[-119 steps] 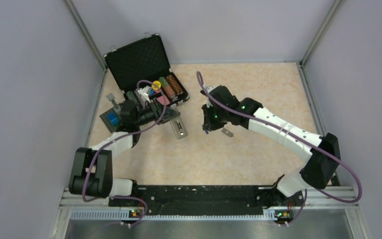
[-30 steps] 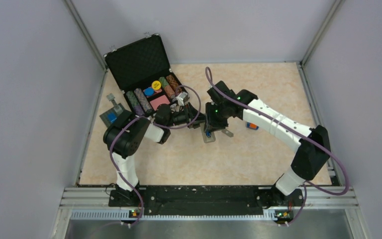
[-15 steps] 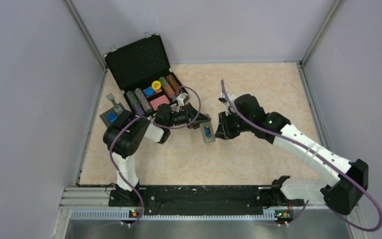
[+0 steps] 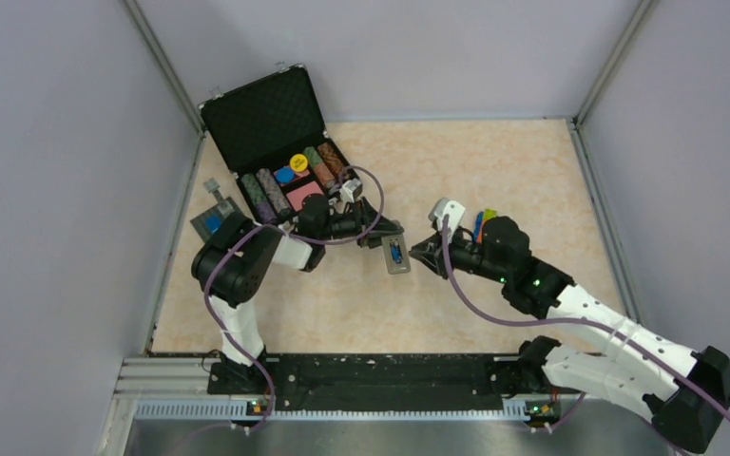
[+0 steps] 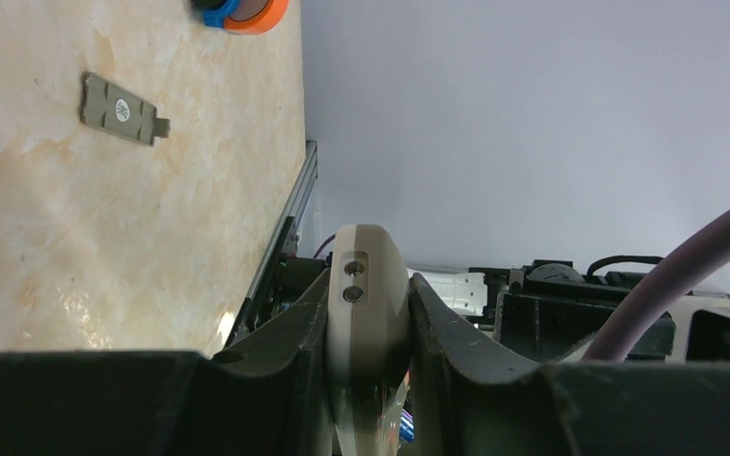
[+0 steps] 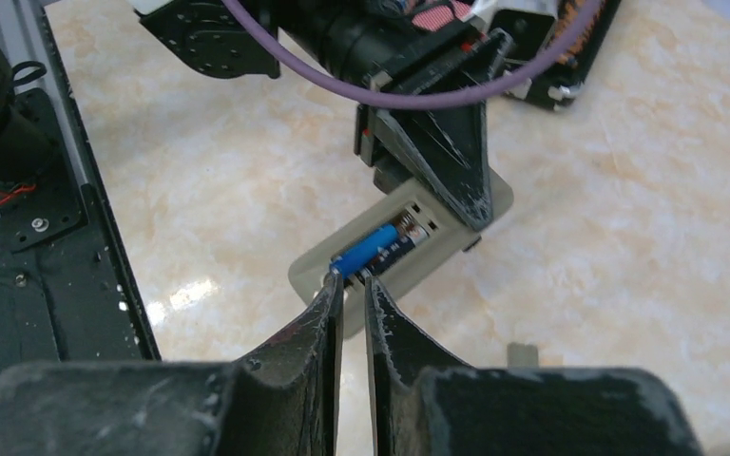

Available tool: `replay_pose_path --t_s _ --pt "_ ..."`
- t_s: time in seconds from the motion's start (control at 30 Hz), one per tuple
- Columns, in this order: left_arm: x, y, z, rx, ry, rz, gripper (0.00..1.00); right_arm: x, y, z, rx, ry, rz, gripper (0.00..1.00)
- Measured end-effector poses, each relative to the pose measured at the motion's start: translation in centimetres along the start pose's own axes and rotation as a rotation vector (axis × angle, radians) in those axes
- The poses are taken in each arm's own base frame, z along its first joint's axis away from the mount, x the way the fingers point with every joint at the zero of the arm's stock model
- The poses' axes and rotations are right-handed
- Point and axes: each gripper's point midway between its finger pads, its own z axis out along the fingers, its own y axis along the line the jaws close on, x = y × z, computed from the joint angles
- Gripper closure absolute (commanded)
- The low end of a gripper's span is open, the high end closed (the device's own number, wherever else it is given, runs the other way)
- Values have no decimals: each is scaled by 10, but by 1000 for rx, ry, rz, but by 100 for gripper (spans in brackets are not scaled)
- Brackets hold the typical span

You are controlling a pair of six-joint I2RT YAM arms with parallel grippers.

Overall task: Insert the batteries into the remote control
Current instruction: Load the battery into the remote control.

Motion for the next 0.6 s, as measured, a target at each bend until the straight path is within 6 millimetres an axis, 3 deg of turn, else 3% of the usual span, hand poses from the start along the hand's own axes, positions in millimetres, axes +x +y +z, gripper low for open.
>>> replay_pose_path --t_s 0.27,0.47,0.6 --pt "0 -3 2 5 8 5 100 8 20 22 -88 18 -117 90" --pt "1 -3 2 5 11 5 100 34 19 31 -97 114 -143 95" --pt "2 -3 3 5 12 6 100 36 13 31 -68 125 -162 100"
